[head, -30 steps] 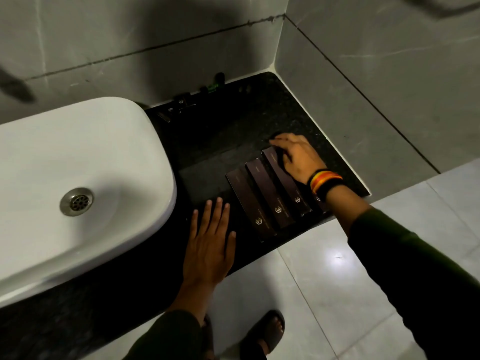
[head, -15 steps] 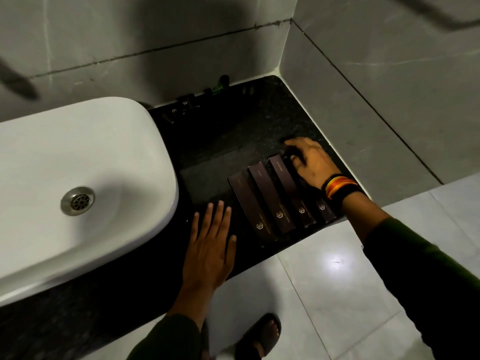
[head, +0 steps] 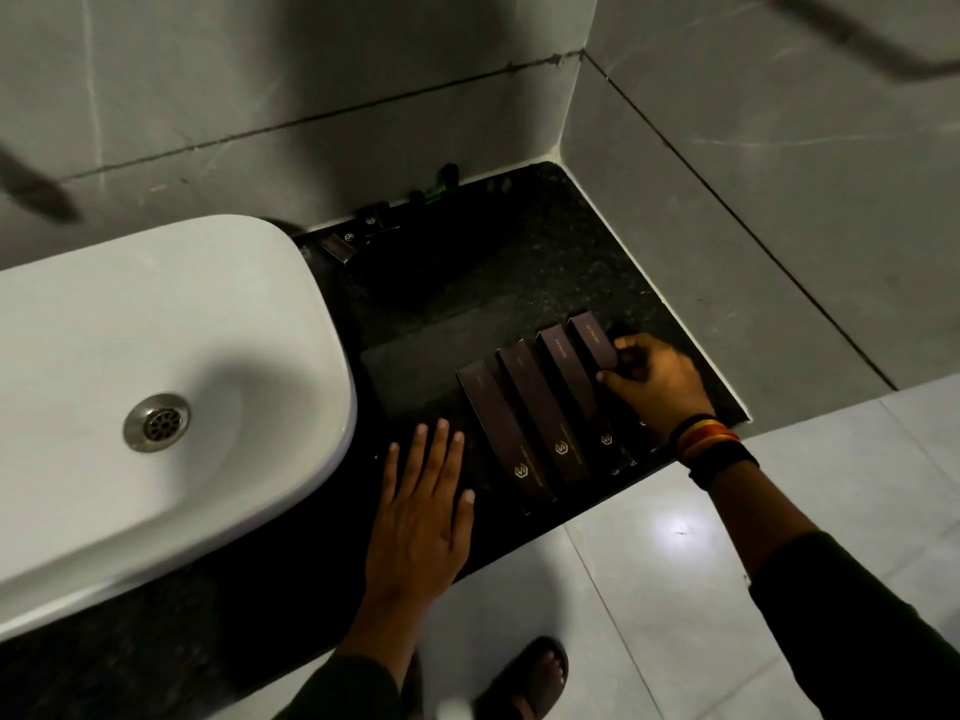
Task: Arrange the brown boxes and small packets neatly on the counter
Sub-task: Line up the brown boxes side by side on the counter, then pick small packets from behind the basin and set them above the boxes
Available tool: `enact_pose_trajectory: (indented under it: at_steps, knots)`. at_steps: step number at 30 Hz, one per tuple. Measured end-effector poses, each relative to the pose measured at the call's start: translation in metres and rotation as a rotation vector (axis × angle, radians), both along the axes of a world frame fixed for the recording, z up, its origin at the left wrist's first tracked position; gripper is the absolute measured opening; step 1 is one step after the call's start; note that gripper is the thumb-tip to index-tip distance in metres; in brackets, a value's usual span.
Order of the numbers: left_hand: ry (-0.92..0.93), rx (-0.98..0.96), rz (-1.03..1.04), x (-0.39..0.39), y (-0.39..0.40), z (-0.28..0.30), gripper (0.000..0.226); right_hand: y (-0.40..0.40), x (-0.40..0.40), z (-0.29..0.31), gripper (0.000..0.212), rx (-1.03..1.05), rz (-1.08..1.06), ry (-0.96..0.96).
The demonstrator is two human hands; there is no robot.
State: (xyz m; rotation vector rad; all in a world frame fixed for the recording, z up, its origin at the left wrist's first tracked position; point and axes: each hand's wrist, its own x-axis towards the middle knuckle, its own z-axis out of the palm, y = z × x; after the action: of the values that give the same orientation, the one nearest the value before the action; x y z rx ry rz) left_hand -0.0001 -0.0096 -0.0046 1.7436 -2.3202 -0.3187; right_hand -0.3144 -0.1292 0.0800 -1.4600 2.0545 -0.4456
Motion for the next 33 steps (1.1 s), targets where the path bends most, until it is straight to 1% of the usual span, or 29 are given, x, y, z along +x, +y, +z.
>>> enact_pose_trajectory:
  at_steps: [3,5,7,10,13,16,19,23,25,27,30,31,33]
  knots:
    - [0.003,-0.001,-0.006,0.000,-0.001,0.001,0.062,-0.005,-0.001,0.011,0.053,-0.075,-0.088,-0.023]
    - [-0.009,-0.002,-0.014,0.000,0.000,0.002,0.062,-0.020,0.008,0.022,0.051,-0.155,-0.071,-0.016]
    - [0.009,-0.004,-0.001,0.000,0.000,0.002,0.060,-0.045,0.028,0.034,0.043,-0.223,0.022,-0.003]
    - [0.103,-0.014,0.042,0.001,-0.003,0.001,0.060,-0.091,0.073,0.042,0.036,-0.291,0.216,0.006]
    - [0.101,-0.013,0.041,0.001,-0.008,0.000,0.061,-0.132,0.121,0.040,0.037,-0.290,0.401,0.057]
    - [0.077,0.013,0.054,0.000,-0.013,0.000,0.061,-0.166,0.173,0.032,0.038,-0.237,0.566,0.103]
    - [0.055,0.031,0.054,-0.001,-0.014,0.002,0.062,-0.189,0.223,0.026,0.044,-0.191,0.688,0.148]
    - [0.060,0.030,0.076,-0.001,-0.021,0.003,0.062,-0.212,0.274,0.013,0.061,-0.149,0.796,0.197]
    - [0.054,0.037,0.072,-0.002,-0.022,0.003,0.062,-0.218,0.289,0.004,0.063,-0.124,0.820,0.288]
    - [0.054,0.041,0.065,-0.002,-0.021,0.003,0.062,-0.217,0.299,-0.003,0.060,-0.134,0.792,0.399]
    - [0.056,0.043,0.070,-0.002,-0.020,0.004,0.062,-0.208,0.310,-0.007,0.043,-0.251,0.702,0.530]
    - [0.056,0.044,0.072,-0.002,-0.020,0.004,0.062,-0.205,0.313,-0.009,0.039,-0.279,0.683,0.549]
    - [0.063,0.047,0.075,-0.002,-0.021,0.004,0.063,-0.204,0.313,-0.013,0.036,-0.298,0.656,0.526]
